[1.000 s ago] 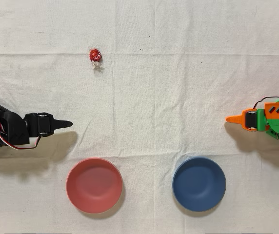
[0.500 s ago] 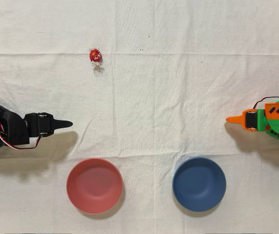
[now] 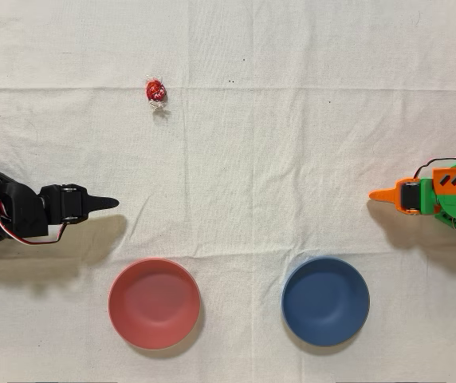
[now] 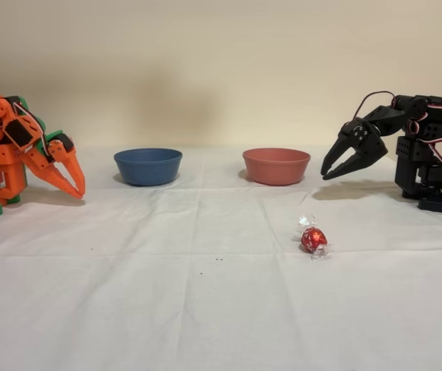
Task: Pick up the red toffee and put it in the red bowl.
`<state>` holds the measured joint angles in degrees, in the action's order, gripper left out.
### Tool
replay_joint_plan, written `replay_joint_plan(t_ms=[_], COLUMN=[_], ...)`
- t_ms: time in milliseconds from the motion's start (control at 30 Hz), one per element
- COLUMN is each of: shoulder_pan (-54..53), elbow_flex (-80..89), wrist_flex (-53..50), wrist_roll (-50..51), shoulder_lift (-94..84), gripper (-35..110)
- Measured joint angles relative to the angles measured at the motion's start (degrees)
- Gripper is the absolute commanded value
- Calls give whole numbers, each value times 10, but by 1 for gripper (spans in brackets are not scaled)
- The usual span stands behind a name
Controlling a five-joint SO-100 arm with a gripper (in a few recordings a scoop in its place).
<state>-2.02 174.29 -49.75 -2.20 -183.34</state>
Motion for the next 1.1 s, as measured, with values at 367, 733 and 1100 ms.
replay_joint_plan(t_ms=[367,733,1100], shoulder_pan=[0,0,-1], elbow_flex=[0,0,0], wrist_flex=[0,0,5], wrist_roll=[0,-25,-131], shoulder_lift=[0,0,0], gripper=[1,1,1])
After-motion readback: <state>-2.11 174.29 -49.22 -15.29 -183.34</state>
